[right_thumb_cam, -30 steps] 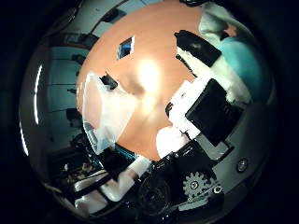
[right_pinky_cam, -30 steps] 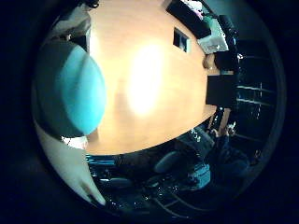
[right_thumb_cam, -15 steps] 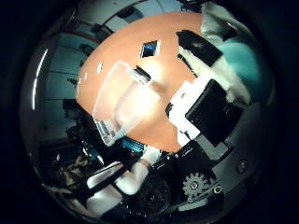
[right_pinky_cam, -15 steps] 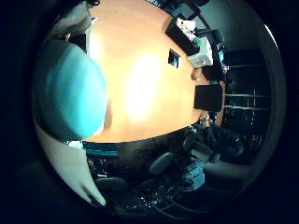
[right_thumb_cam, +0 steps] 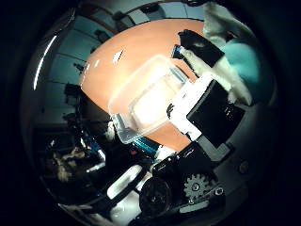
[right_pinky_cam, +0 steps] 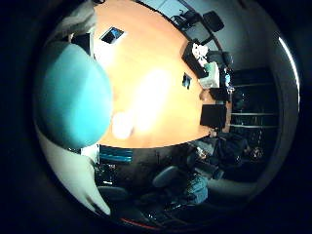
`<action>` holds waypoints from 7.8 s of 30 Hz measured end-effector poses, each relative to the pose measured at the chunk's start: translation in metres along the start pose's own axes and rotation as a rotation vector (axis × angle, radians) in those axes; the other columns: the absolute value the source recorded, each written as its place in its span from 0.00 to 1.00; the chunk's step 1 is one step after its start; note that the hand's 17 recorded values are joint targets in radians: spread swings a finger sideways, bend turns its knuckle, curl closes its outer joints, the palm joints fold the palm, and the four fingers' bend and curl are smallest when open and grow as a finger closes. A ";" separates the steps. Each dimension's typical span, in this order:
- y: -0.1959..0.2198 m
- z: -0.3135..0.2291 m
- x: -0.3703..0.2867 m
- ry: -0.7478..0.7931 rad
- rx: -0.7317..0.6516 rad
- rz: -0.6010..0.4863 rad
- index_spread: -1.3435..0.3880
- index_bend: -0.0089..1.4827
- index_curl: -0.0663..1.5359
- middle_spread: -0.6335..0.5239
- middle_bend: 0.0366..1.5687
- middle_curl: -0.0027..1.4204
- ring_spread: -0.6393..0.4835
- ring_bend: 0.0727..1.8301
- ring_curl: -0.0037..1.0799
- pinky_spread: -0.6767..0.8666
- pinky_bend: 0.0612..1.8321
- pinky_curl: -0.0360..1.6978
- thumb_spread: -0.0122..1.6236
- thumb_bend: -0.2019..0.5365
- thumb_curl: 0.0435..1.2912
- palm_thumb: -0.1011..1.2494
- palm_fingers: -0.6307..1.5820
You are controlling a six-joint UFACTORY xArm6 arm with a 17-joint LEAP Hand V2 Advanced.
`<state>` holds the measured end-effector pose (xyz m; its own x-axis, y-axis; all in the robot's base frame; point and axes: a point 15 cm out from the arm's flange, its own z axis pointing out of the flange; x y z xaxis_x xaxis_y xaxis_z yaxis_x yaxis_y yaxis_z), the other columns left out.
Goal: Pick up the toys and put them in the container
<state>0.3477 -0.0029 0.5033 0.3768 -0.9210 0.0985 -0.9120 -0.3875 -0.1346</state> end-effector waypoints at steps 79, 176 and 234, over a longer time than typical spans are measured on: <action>-0.050 0.008 -0.154 -0.064 0.061 -0.248 0.54 0.12 0.27 0.45 0.29 0.34 0.48 0.40 0.36 0.72 0.38 0.38 0.70 0.25 0.16 0.36 0.41; 0.193 0.307 0.156 -0.021 -0.286 0.184 0.55 0.55 0.57 0.33 0.71 0.56 0.35 0.72 0.52 0.27 0.75 0.24 0.66 0.28 0.30 0.80 0.79; -0.038 -0.077 -0.155 -0.152 0.243 -0.191 0.59 0.64 0.70 0.34 0.74 0.75 0.34 0.72 0.75 0.30 0.69 0.54 0.47 0.25 0.61 0.82 0.72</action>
<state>0.3112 0.1574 0.5691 0.5734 -0.8193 -0.0007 -0.7644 -0.5347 -0.3602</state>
